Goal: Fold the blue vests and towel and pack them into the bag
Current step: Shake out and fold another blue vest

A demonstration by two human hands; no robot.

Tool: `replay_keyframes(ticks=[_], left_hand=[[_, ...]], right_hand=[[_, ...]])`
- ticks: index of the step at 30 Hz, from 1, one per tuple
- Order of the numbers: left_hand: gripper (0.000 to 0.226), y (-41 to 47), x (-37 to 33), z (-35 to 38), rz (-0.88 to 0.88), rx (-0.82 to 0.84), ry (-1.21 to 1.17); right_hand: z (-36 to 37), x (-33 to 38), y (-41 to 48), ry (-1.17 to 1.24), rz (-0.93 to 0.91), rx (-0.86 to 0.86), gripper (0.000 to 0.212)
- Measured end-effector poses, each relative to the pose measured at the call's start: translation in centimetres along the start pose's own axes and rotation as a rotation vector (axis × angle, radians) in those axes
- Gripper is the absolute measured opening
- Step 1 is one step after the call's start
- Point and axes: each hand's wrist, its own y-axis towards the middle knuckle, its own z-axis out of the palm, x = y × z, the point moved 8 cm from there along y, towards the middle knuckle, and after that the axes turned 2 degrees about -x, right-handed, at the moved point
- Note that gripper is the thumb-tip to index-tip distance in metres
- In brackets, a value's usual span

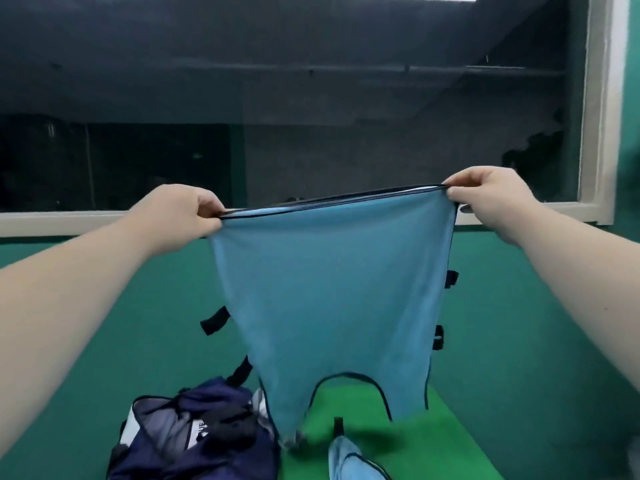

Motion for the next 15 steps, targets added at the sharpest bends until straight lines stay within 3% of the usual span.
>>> replay_keyframes(ticks=[10,15], left_hand=[[0.003,-17.8,-2.0,6.9,0.144,0.392,0.082],[0.017,-27.9,-1.9,10.0,0.143,0.643,0.06]], right_hand=[[-3.9,-8.8,-15.9,-0.139,0.244,0.385,0.009],[-3.9,-13.3,-25.2,-0.097,0.42,0.655,0.011]])
